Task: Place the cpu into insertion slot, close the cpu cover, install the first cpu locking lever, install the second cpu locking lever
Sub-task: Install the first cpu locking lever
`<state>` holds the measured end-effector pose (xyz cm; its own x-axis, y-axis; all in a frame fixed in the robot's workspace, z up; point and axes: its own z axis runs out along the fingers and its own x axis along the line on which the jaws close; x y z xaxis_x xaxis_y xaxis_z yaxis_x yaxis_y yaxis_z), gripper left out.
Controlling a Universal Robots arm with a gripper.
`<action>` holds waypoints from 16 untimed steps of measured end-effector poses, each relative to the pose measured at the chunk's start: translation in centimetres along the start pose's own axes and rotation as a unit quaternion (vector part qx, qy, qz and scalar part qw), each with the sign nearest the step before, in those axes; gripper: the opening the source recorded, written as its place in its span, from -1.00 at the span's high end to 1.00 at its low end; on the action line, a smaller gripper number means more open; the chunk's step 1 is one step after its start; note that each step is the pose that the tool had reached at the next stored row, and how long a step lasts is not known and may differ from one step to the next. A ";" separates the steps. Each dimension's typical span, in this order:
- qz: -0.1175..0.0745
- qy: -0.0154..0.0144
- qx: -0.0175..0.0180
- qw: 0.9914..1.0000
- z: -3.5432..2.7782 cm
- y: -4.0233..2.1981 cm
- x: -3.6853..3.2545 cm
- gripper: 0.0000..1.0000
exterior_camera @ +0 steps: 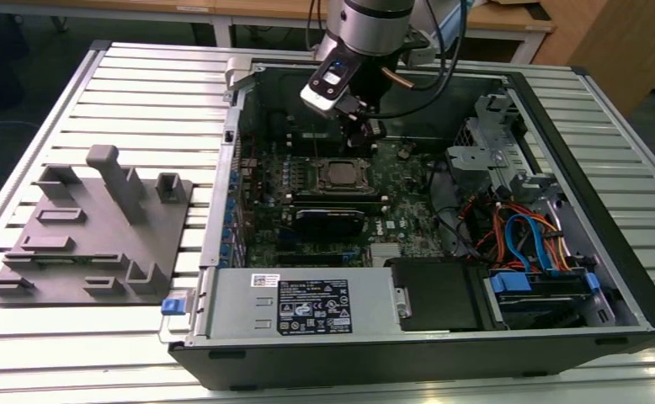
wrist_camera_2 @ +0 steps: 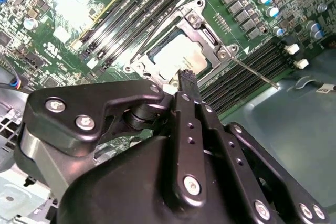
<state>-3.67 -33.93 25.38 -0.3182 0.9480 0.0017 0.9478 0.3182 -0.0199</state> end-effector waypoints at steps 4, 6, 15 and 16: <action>-0.008 0.000 0.000 1.000 0.00 0.00 0.00 0.79; -0.012 0.000 0.000 1.000 0.00 0.00 0.00 0.79; -0.012 0.000 0.000 1.000 0.00 -0.01 0.00 0.79; -0.012 0.000 0.000 1.000 0.00 -0.03 0.01 0.79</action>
<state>-3.70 -33.93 25.38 -0.3411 0.9400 0.0013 0.9398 0.3411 -0.0194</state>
